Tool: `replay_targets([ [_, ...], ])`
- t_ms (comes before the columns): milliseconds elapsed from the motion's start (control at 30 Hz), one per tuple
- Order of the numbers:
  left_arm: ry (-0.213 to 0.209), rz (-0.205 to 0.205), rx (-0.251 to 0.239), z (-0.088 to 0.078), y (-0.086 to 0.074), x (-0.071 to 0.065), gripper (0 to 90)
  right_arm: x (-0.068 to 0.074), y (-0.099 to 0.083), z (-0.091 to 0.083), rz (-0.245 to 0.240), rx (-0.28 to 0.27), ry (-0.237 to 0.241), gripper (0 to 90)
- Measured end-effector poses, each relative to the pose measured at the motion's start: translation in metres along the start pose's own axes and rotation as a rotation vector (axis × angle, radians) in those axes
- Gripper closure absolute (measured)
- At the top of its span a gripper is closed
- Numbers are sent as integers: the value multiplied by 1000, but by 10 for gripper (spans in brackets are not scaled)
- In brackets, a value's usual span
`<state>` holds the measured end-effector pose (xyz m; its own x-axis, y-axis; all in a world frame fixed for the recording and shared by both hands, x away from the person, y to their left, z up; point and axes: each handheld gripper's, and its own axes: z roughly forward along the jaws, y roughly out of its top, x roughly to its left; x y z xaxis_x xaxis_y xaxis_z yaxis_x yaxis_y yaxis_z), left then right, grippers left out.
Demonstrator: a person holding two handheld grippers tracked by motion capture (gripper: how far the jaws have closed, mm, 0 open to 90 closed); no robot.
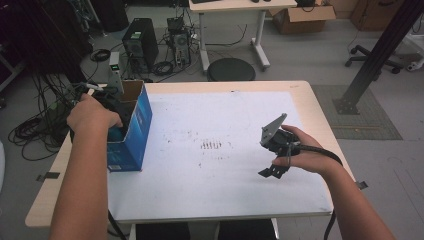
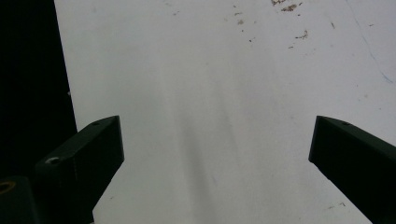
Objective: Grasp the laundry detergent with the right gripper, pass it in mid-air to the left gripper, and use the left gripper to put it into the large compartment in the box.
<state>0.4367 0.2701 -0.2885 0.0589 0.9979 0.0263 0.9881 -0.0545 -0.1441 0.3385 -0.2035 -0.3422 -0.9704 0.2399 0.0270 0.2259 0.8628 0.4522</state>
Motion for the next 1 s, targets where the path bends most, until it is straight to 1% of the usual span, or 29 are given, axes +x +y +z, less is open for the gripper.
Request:
replay_targets([
  [67, -4, 0, 2, 4, 1, 1, 384, 0, 0, 1, 1, -2, 0, 32],
  [100, -6, -2, -3, 4, 1, 1, 384, 0, 0, 1, 3, -2, 2, 32],
  [333, -8, -6, 6, 4, 0, 2, 384, 0, -1, 3, 4, -5, 4, 33],
  [433, -7, -13, 1, 5, 0, 2, 383, 0, -1, 4, 5, -6, 2, 32],
  [567, -9, -5, 6, 5, 1, 2, 383, 0, 0, 4, 4, -9, 2, 33],
  [700, -10, -4, -6, 5, 1, 2, 382, 0, -1, 3, 7, -14, 0, 33],
  [733, -10, -3, -2, 5, 1, 3, 381, -1, -1, 3, 7, -13, 0, 33],
  [1000, -14, -7, -13, 6, 1, 3, 380, -1, -3, 3, 10, -17, 0, 32],
])
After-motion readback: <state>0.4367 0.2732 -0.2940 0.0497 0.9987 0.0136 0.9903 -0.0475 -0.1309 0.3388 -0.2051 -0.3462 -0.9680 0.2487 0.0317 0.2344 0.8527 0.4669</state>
